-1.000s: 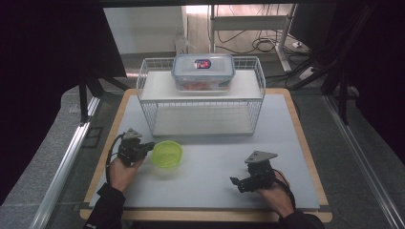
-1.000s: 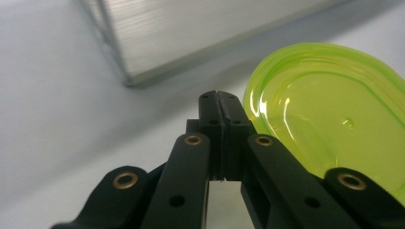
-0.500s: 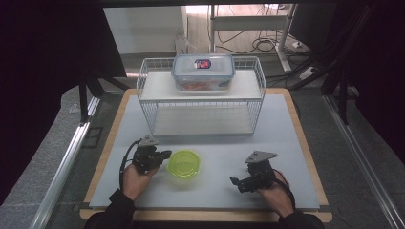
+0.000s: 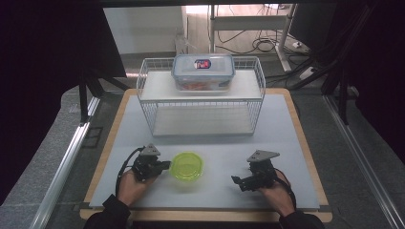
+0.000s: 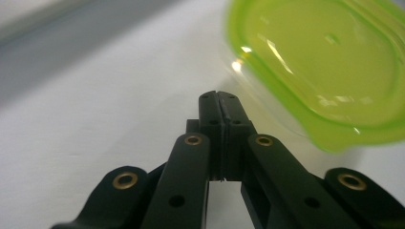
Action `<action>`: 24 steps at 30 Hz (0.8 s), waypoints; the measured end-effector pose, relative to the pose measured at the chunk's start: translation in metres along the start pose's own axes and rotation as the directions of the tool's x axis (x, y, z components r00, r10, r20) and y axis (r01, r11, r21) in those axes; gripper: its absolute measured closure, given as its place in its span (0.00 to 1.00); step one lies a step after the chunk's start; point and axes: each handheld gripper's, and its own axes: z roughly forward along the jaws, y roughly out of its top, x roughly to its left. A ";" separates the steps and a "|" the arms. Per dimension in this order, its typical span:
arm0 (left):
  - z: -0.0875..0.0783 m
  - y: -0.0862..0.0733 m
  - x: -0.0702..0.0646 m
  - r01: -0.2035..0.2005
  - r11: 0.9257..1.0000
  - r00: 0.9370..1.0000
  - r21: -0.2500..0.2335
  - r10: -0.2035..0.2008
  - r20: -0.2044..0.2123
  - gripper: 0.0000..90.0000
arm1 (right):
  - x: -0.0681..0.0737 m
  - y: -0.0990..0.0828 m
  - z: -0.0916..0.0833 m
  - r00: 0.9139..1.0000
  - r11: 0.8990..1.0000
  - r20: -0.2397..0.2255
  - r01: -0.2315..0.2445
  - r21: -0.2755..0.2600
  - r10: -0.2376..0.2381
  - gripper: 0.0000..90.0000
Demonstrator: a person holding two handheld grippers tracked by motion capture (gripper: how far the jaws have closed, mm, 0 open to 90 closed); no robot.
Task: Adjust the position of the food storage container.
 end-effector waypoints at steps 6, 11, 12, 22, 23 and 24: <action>0.006 -0.001 -0.009 -0.008 1.000 0.999 0.019 0.007 0.033 1.00 | 0.000 0.000 0.001 1.000 1.000 0.000 0.001 0.002 -0.001 0.04; 0.012 0.001 -0.019 -0.026 0.999 0.999 0.035 0.025 0.040 1.00 | 0.001 0.000 0.001 1.000 1.000 0.001 0.002 0.004 -0.002 0.04; 0.016 0.003 -0.024 -0.033 0.999 0.998 0.036 0.031 0.047 1.00 | 0.001 0.000 0.001 1.000 1.000 0.002 0.003 0.005 -0.003 0.04; 0.034 0.012 -0.047 -0.086 0.995 0.994 0.059 0.081 0.076 1.00 | 0.001 0.000 0.002 1.000 1.000 -0.001 0.003 0.008 -0.003 0.04; 0.037 0.014 -0.051 -0.099 0.993 0.992 0.060 0.094 0.083 1.00 | 0.001 0.000 0.002 1.000 1.000 -0.001 0.005 0.010 -0.005 0.04; 0.037 0.014 -0.051 -0.099 0.993 0.992 0.060 0.094 0.083 1.00 | 0.001 0.000 0.002 1.000 1.000 -0.001 0.005 0.010 -0.005 0.04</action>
